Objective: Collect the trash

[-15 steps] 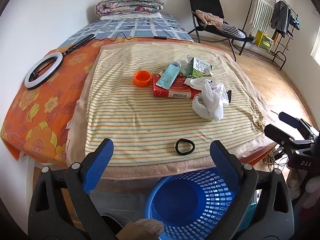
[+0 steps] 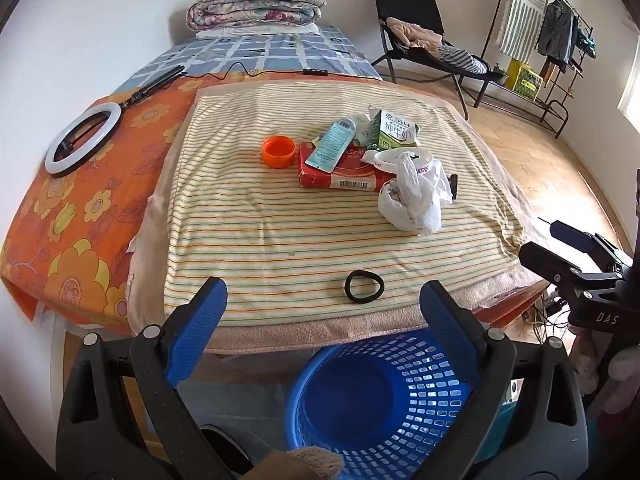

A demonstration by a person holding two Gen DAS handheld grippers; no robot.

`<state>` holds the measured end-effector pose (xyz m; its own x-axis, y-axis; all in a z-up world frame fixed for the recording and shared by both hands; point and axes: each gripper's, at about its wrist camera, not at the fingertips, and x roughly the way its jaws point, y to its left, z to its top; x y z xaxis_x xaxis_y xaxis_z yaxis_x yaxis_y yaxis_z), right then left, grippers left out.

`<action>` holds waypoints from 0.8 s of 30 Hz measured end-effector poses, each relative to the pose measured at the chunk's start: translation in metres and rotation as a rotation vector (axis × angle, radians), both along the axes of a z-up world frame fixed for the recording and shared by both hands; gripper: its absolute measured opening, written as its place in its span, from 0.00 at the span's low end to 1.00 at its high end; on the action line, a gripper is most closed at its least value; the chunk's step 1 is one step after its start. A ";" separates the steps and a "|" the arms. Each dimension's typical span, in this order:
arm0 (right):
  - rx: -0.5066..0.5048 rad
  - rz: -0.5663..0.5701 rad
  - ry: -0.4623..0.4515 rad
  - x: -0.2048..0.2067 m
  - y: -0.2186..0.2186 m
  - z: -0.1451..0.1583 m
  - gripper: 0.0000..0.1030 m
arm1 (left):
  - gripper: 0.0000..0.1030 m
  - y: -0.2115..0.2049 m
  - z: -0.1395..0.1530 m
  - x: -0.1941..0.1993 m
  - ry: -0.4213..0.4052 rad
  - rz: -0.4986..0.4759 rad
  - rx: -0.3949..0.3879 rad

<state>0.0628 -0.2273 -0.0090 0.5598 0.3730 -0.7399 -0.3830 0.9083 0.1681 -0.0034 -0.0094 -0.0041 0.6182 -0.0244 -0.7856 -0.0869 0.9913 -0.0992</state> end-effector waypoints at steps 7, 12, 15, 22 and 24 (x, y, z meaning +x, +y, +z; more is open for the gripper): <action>0.002 0.005 0.004 -0.001 0.000 0.000 1.00 | 0.96 0.000 -0.001 0.000 -0.002 -0.001 -0.003; 0.000 0.007 0.012 -0.001 0.002 -0.002 1.00 | 0.96 0.001 -0.002 -0.001 -0.002 0.000 -0.007; 0.000 0.008 0.013 -0.001 0.001 -0.001 1.00 | 0.96 0.001 -0.002 -0.001 -0.001 0.001 -0.007; -0.003 0.009 0.022 -0.002 0.003 -0.003 1.00 | 0.96 0.001 -0.002 -0.001 0.000 0.001 -0.008; -0.002 0.011 0.024 -0.002 0.003 -0.003 1.00 | 0.96 0.001 -0.002 -0.001 0.000 0.000 -0.009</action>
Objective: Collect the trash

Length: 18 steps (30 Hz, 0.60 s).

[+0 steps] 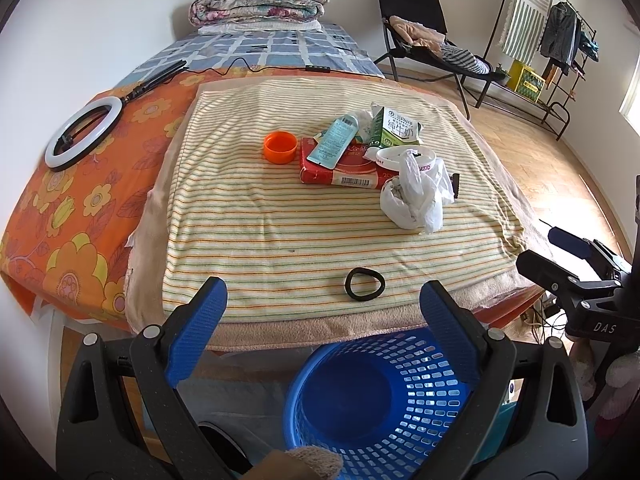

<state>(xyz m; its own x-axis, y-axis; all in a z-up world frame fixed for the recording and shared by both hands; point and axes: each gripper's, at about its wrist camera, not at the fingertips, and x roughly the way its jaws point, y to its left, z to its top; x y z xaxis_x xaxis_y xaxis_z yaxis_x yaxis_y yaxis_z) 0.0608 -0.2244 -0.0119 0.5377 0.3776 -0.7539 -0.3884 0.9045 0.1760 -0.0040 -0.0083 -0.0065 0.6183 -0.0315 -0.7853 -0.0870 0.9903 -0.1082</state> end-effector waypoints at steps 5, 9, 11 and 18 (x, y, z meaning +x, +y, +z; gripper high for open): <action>0.000 0.001 0.001 0.000 0.000 -0.001 1.00 | 0.96 0.000 0.000 0.000 0.001 0.001 0.000; -0.002 -0.001 0.004 -0.001 0.000 -0.001 1.00 | 0.96 0.000 0.000 0.000 0.002 0.000 0.000; -0.001 -0.001 0.005 -0.001 0.000 -0.001 1.00 | 0.96 0.000 0.000 0.000 0.002 0.000 0.000; -0.002 -0.001 0.004 -0.001 0.000 -0.001 1.00 | 0.96 0.001 0.000 0.000 0.003 0.001 -0.001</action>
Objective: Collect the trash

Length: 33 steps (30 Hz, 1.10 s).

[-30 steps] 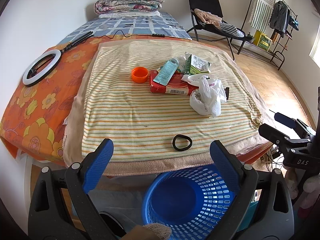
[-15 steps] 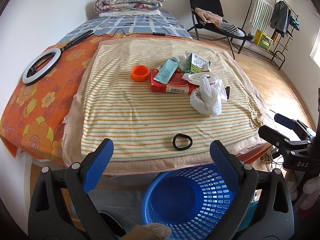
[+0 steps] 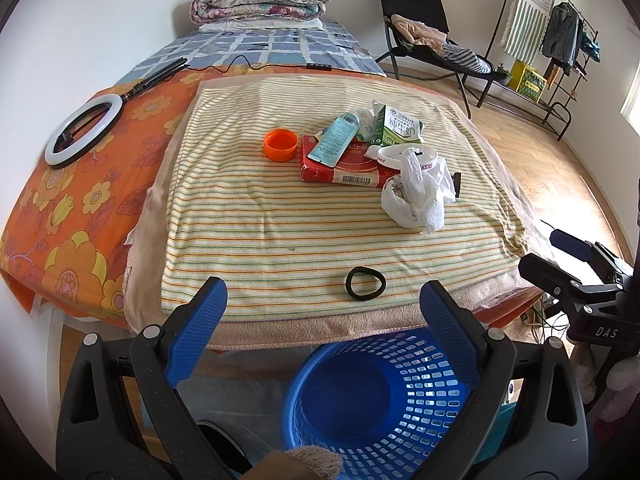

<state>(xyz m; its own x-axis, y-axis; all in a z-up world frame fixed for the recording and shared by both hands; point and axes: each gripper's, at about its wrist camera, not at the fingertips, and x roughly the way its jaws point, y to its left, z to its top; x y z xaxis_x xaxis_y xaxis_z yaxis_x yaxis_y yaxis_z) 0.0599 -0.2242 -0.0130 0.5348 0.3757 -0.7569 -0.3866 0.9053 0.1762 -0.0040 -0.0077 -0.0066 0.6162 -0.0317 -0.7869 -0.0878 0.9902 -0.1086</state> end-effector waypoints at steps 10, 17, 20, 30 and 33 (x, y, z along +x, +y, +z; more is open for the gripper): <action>-0.001 0.001 0.000 0.000 0.000 0.000 1.00 | 0.96 0.000 0.000 0.000 0.003 -0.001 -0.002; -0.002 0.000 0.003 0.000 0.000 0.000 1.00 | 0.96 0.000 0.000 0.000 0.005 -0.001 -0.004; -0.003 0.000 0.004 -0.001 0.000 -0.001 1.00 | 0.96 0.001 0.000 -0.002 0.006 -0.001 -0.005; -0.011 0.002 0.017 0.000 0.000 -0.003 1.00 | 0.96 0.002 0.000 -0.003 0.009 -0.001 -0.006; -0.013 0.001 0.023 0.001 0.000 -0.003 1.00 | 0.96 0.002 0.000 -0.004 0.010 0.000 -0.004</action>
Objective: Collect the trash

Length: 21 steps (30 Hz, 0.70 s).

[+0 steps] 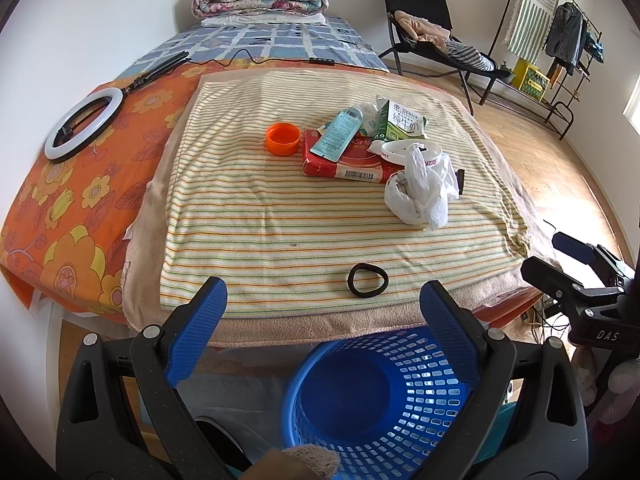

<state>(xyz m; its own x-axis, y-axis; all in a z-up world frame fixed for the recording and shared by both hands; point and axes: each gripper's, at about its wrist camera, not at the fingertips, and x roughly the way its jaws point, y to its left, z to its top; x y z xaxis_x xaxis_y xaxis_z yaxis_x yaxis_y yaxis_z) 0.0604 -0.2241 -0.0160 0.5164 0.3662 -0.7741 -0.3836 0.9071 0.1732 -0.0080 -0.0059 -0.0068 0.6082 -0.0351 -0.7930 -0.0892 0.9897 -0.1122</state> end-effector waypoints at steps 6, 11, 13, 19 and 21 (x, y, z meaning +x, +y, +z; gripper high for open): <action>-0.007 -0.014 0.000 0.003 -0.003 0.002 1.00 | 0.96 -0.002 -0.008 0.002 0.016 0.005 0.008; -0.017 -0.039 0.006 0.006 -0.007 0.001 1.00 | 0.96 -0.003 -0.012 0.006 0.052 0.002 0.013; -0.025 -0.050 0.014 0.008 -0.009 0.000 1.00 | 0.96 -0.003 -0.015 0.008 0.070 -0.007 -0.001; -0.043 -0.053 0.038 0.012 -0.009 -0.005 1.00 | 0.96 -0.002 -0.018 0.008 0.081 -0.025 -0.014; -0.046 -0.045 0.031 0.012 -0.009 -0.006 1.00 | 0.96 0.000 -0.020 0.011 0.084 -0.027 -0.006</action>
<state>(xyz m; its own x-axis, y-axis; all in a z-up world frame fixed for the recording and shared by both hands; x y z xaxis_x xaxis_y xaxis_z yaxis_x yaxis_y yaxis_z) 0.0725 -0.2329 -0.0221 0.5067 0.3071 -0.8056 -0.3375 0.9305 0.1424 0.0031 -0.0063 -0.0269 0.5381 -0.0551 -0.8411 -0.0722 0.9912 -0.1111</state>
